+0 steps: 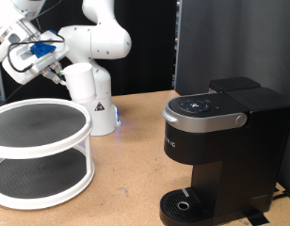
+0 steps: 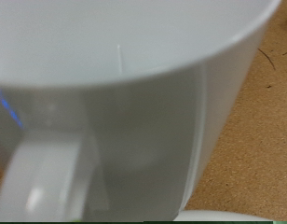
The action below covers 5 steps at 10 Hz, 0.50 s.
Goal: Make a cup of coffee with the keurig machine
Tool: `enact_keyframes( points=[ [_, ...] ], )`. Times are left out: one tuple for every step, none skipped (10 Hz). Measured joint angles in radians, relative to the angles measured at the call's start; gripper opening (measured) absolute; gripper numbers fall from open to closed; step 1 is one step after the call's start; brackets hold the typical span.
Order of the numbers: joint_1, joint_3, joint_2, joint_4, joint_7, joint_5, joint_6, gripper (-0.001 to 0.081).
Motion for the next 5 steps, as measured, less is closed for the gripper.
enact_keyframes(
  points=[
    [0.019, 0.021, 0.009, -0.004, 0.011, 0.048, 0.049, 0.0069],
    [0.046, 0.034, 0.019, -0.004, 0.011, 0.1, 0.09, 0.0069],
    [0.081, 0.04, 0.03, -0.004, -0.005, 0.146, 0.125, 0.0069],
    [0.115, 0.045, 0.039, -0.005, -0.022, 0.175, 0.157, 0.0069],
    [0.142, 0.056, 0.051, -0.006, -0.029, 0.196, 0.192, 0.0069]
  ],
)
